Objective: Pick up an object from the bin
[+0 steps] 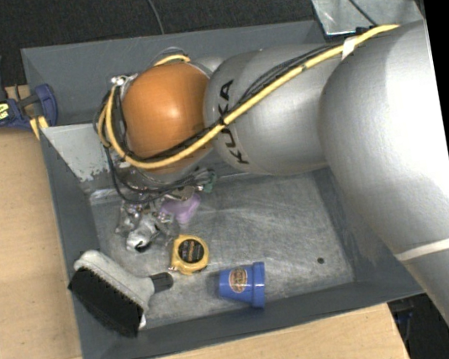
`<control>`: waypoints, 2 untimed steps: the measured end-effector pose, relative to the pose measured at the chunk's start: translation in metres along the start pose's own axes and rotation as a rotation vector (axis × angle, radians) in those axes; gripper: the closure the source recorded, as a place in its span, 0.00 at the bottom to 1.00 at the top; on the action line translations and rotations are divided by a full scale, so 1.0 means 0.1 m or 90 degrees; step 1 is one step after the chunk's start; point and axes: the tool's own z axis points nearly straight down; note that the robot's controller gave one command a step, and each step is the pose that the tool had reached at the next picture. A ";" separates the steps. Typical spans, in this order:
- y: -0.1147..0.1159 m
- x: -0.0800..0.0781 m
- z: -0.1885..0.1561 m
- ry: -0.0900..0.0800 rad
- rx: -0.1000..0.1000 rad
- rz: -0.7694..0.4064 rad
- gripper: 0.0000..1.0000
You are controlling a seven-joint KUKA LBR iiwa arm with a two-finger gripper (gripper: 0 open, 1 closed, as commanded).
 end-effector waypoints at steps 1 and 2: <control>-0.08 -0.01 -0.25 0.010 -0.003 0.022 1.00; -0.08 -0.01 -0.25 0.010 -0.003 0.022 1.00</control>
Offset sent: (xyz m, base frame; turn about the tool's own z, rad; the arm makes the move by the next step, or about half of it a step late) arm 0.0000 0.0000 0.0000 0.0000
